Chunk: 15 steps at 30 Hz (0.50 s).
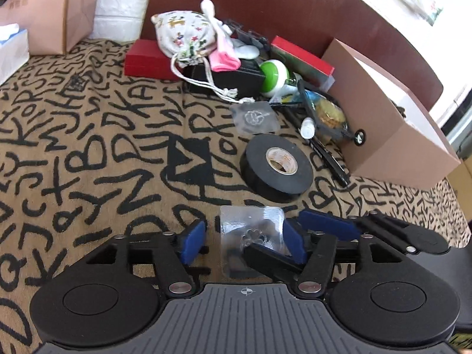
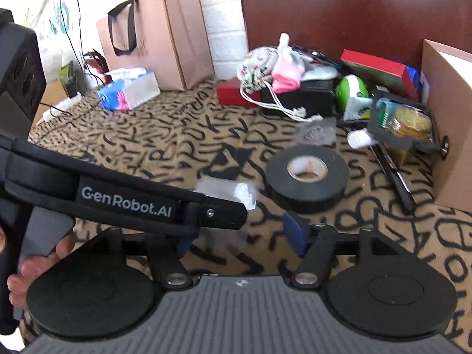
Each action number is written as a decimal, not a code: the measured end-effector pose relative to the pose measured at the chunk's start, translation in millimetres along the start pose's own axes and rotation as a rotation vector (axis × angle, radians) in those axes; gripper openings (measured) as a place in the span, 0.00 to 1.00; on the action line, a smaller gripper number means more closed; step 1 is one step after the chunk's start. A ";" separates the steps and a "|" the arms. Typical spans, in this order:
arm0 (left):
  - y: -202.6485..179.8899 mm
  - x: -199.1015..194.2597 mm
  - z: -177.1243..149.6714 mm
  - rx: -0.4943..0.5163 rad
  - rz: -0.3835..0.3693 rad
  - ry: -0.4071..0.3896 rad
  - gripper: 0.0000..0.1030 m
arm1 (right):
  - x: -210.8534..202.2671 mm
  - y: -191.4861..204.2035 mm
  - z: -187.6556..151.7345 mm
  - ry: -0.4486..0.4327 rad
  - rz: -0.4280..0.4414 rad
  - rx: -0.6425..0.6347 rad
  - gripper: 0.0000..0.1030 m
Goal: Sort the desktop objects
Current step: 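Lift the clear hook packet with the left gripper while the right gripper grasps the black tape roll, then carry the hook packet and tape roll in both grippers over the brown box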
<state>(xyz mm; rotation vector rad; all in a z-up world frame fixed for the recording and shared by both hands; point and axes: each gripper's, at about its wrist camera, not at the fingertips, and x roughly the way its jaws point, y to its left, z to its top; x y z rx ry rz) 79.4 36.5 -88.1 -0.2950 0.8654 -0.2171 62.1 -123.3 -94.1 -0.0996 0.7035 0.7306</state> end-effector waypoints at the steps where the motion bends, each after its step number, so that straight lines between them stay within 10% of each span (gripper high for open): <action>1: -1.6 0.7 0.0 0.010 -0.002 0.000 0.72 | -2.1 -2.6 -1.0 0.004 -0.003 0.005 0.70; 15: -27.6 22.6 0.4 0.180 0.015 0.022 0.79 | -22.3 -49.6 -13.8 0.057 -0.107 0.024 0.78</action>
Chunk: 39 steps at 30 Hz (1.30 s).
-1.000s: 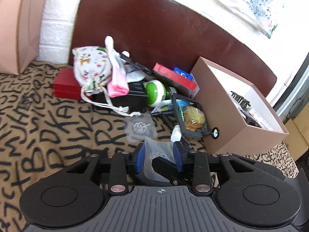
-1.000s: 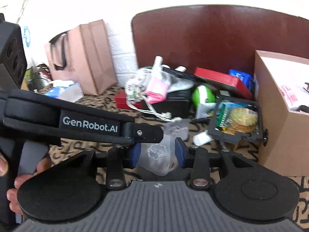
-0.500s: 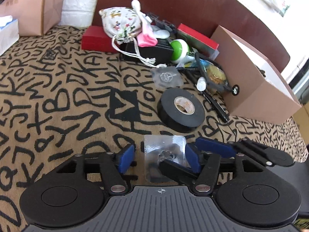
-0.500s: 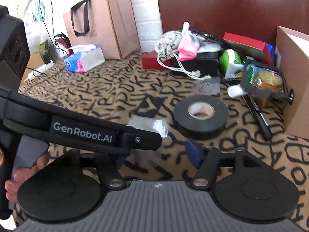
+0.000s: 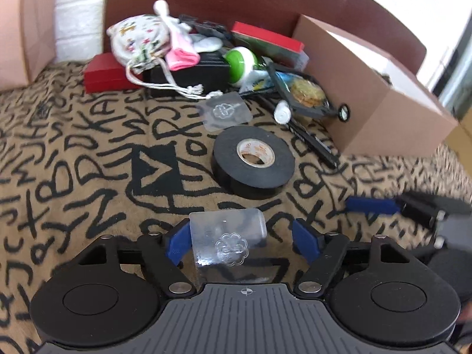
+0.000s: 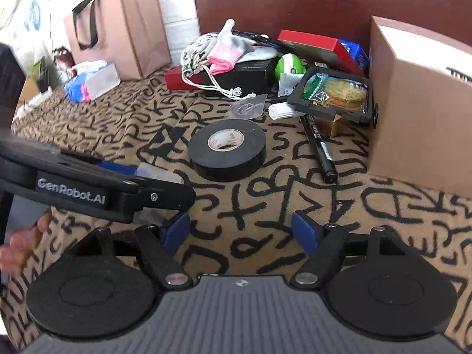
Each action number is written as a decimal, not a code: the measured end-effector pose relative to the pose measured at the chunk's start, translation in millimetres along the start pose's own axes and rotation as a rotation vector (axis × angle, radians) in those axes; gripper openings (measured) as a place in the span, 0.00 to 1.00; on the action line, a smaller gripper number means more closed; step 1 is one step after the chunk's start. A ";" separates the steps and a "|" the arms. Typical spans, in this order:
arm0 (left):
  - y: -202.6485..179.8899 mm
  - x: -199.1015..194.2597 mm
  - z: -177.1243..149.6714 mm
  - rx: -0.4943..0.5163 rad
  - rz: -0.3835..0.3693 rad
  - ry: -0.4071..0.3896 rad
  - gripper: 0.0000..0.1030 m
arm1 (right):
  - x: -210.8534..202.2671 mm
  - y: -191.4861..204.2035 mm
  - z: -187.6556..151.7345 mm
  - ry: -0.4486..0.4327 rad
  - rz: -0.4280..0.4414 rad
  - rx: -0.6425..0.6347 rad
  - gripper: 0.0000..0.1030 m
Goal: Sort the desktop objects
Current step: 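Carry the hook packet and tape roll in both grippers over the brown box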
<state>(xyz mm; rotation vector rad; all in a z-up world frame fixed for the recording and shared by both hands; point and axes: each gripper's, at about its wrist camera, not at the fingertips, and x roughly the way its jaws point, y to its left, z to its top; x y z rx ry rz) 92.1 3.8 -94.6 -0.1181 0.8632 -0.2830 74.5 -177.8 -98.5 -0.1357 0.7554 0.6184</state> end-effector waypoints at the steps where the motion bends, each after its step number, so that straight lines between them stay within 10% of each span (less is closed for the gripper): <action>1: -1.0 0.1 -0.7 0.015 0.012 -0.006 0.77 | -0.4 -0.9 0.1 0.004 -0.020 -0.013 0.78; 4: 1.5 0.0 -0.2 0.038 0.057 -0.010 0.55 | 1.7 -4.8 1.5 0.006 -0.085 -0.018 0.78; 12: 26.3 -15.4 0.4 -0.018 0.068 -0.029 0.46 | 10.4 -1.9 14.4 -0.034 -0.080 -0.018 0.78; 39: 59.6 -36.6 -0.8 -0.131 0.083 -0.054 0.43 | 62.9 21.8 43.9 -0.064 -0.022 -0.078 0.79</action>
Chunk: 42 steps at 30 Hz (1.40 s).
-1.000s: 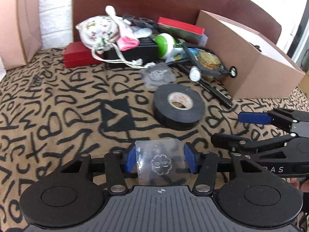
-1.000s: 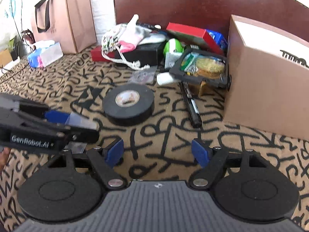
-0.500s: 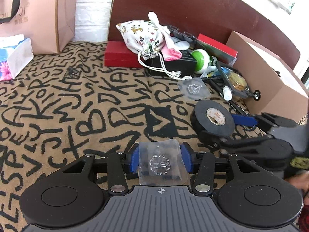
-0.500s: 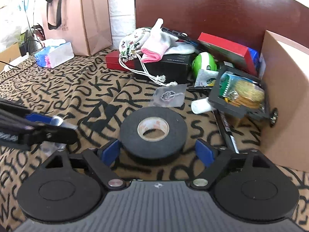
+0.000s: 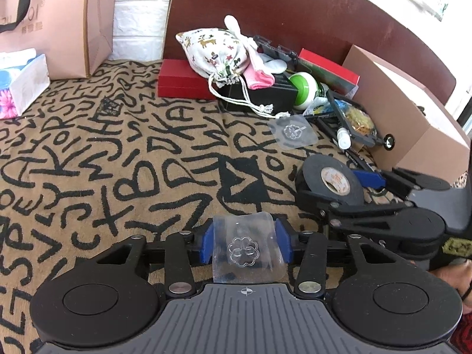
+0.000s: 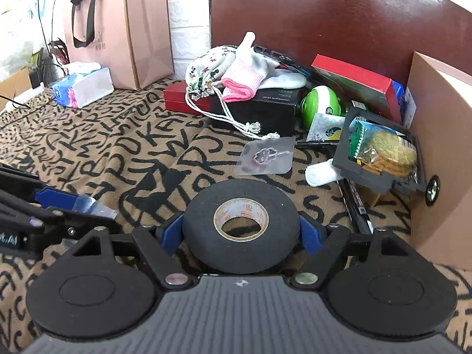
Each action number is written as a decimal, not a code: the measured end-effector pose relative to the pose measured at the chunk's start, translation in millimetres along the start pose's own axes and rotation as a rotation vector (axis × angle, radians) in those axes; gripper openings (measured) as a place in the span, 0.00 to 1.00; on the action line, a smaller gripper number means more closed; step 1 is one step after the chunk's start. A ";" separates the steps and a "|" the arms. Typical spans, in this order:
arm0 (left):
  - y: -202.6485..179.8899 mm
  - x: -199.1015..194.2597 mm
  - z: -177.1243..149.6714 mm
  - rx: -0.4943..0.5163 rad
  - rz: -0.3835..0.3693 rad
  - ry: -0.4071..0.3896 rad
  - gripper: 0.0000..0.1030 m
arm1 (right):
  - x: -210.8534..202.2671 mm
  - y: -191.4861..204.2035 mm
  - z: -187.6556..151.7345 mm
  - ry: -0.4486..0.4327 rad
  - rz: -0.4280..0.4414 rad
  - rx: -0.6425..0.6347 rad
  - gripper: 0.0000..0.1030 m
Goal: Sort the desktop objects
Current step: 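Carry the hook packet and tape roll in both grippers over the brown box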
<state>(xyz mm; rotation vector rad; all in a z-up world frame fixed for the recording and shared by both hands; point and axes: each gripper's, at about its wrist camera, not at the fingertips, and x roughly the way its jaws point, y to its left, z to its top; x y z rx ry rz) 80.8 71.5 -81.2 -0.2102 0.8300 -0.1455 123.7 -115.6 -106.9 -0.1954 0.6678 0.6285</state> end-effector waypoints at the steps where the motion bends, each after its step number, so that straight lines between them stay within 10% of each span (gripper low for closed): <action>1: -0.4 -2.1 0.2 -0.001 0.000 -0.003 0.43 | -3.4 0.7 -1.0 -0.001 0.007 0.002 0.79; 25: -122.6 -51.3 82.0 0.130 -0.235 -0.184 0.44 | -141.3 -47.8 11.1 -0.236 -0.128 0.065 0.79; 42: -260.5 32.2 162.4 0.227 -0.347 -0.159 0.45 | -173.5 -187.3 39.3 -0.272 -0.394 0.141 0.79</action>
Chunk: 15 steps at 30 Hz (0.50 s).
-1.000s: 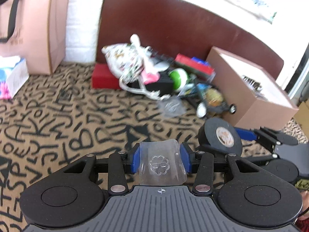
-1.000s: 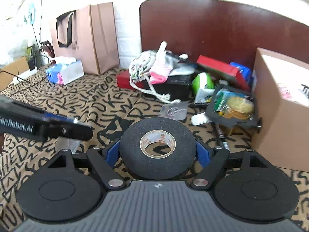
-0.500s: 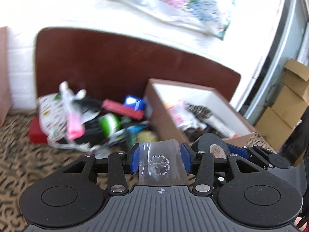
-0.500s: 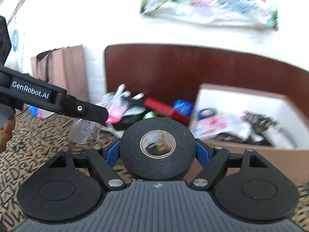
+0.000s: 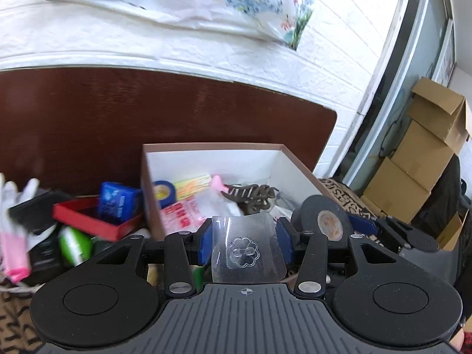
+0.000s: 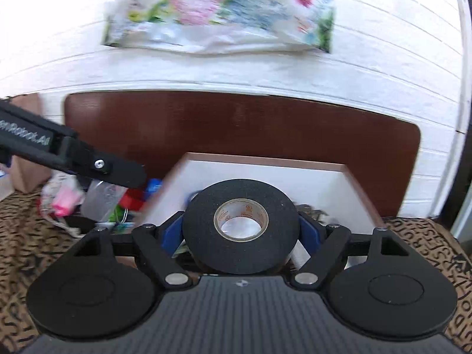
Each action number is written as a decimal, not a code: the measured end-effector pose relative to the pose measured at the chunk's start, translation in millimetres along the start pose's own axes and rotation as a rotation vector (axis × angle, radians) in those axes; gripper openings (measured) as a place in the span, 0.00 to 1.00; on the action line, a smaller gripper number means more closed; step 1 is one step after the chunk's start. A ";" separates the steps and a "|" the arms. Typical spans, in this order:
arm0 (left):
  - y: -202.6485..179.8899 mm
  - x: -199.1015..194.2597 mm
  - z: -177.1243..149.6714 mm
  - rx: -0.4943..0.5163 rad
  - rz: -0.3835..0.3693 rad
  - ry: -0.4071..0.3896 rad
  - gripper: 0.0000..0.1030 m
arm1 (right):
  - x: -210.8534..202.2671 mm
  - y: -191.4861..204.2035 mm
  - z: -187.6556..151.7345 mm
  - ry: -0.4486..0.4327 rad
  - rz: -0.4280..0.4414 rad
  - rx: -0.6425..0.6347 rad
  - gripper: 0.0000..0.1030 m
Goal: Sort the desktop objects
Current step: 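Carry the hook packet and tape roll in both grippers over the brown box, then open both grippers to drop the hook packet and tape roll into the box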
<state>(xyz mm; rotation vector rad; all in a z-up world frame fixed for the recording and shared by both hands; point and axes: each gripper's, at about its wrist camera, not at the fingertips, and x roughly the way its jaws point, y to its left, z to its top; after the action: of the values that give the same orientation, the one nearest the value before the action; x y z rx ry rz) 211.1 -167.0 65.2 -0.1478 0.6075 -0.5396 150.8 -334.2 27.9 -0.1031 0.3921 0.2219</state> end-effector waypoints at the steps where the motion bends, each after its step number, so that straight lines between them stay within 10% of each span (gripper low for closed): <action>1: -0.2 8.2 0.8 0.005 0.003 0.008 0.45 | 7.1 -7.6 1.8 0.011 -0.013 0.006 0.79; 15: 25.9 80.0 -0.7 0.022 0.072 0.104 0.48 | 111.4 -64.5 31.6 0.135 -0.098 -0.019 0.79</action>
<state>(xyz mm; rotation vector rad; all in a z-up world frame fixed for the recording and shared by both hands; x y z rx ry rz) 277.1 -186.7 17.0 -0.0771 0.7049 -0.4858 277.8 -370.7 17.3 -0.1567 0.5182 0.1218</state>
